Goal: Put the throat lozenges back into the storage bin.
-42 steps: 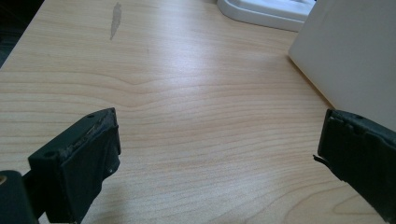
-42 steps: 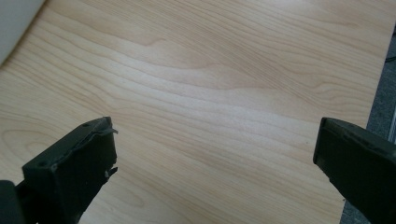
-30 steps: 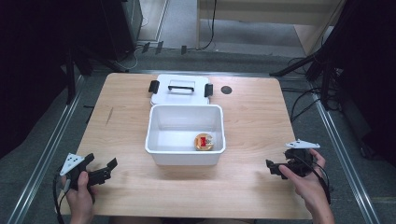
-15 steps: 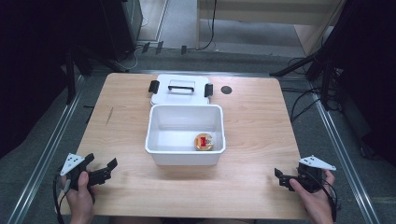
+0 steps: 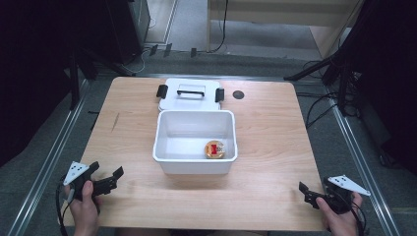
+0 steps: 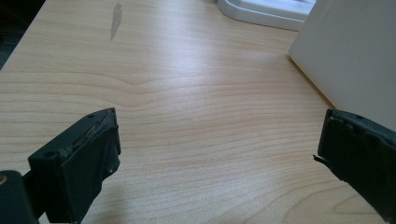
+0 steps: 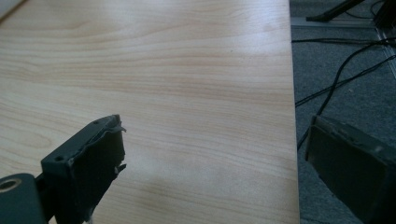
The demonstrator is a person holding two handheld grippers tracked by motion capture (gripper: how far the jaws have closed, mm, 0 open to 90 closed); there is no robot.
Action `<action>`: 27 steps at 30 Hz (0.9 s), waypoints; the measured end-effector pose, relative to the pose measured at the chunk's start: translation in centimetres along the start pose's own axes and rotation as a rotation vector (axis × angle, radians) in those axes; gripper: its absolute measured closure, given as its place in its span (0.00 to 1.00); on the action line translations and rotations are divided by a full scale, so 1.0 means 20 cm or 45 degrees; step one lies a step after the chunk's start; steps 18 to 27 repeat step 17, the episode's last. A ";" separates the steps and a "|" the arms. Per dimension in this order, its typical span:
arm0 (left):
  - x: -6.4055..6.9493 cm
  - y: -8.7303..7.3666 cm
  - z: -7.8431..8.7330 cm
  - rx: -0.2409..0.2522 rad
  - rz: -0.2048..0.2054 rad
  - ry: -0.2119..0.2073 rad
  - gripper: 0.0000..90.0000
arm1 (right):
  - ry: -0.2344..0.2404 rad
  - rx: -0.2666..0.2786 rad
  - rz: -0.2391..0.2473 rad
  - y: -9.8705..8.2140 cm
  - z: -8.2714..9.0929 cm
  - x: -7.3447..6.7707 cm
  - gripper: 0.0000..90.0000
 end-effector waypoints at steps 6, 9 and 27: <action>0.00 0.00 0.00 -0.003 0.001 -0.006 0.00 | 0.050 0.087 -0.098 -0.01 0.02 0.02 0.07; 0.00 0.00 0.00 -0.004 0.003 -0.007 0.00 | 0.052 0.068 -0.140 -0.01 0.02 0.04 0.07; 0.00 0.00 0.00 -0.001 0.003 -0.001 0.00 | 0.003 -0.010 -0.059 -0.03 0.00 -0.01 0.10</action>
Point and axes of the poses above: each handheld gripper's, and its own axes: z roughly backward along the jaws, y roughly out of its top, x roughly to its right, the point moved 6 cm from there along -z, roughly forward along the jaws, and after that the axes turned 8 degrees about y, right-handed, at the moved point
